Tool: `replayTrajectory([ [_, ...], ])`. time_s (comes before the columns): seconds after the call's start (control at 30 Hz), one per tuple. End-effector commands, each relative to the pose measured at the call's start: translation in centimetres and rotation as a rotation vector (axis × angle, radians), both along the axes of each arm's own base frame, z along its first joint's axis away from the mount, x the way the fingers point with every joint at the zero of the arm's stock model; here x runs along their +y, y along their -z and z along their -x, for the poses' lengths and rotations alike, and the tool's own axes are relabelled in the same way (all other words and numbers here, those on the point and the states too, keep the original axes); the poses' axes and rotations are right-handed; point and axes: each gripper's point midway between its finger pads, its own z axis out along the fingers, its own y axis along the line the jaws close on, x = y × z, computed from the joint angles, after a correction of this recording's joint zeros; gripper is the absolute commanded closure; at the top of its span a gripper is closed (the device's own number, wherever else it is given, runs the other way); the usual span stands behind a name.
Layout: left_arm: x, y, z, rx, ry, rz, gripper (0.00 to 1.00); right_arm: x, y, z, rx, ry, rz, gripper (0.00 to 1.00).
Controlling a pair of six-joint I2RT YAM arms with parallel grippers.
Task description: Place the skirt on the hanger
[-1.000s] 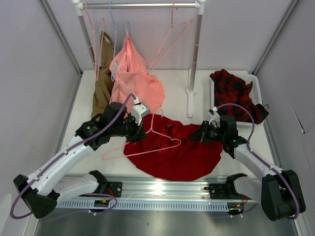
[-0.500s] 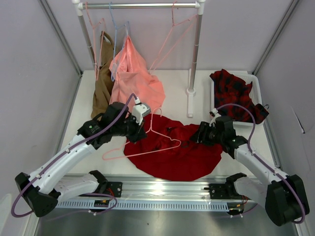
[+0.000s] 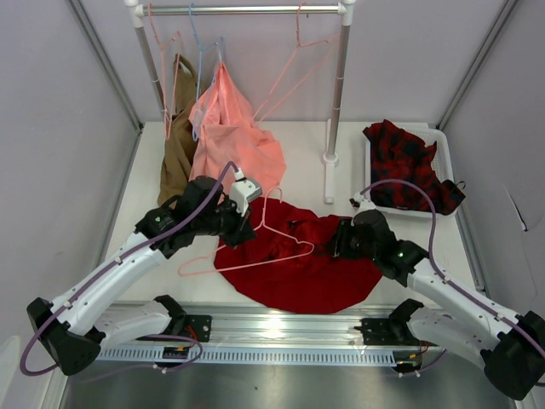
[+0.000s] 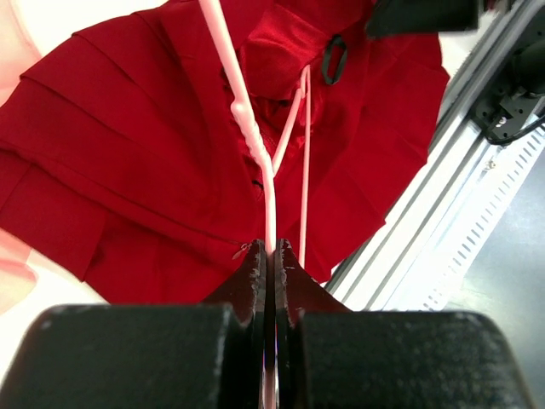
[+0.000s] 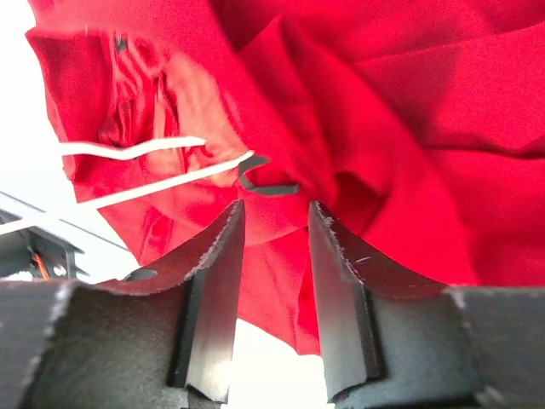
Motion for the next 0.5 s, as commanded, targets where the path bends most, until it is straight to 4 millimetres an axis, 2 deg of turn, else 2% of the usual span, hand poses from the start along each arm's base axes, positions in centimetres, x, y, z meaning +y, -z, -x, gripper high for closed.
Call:
replayTrajectory([
  [0.0, -0.9, -1.1, 0.1, -0.036, 0.049, 0.042, 1.0, 0.9, -0.8, -0.4, -0.025, 0.023, 0.013, 0.62],
  [0.17, -1.4, -1.7, 1.1, -0.027, 0.105, 0.081, 1.0, 2.6, -0.1, -0.4, -0.01, -0.015, 0.016, 0.63],
  [0.33, -1.6, -1.4, 1.7, -0.014, 0.125, 0.085, 1.0, 3.6, 0.6, -0.6, 0.002, -0.033, 0.037, 0.63],
  [0.47, -1.6, -1.4, 1.8, -0.012, 0.128, 0.082, 1.0, 4.1, 0.5, -0.7, -0.004, -0.035, 0.03, 0.58],
])
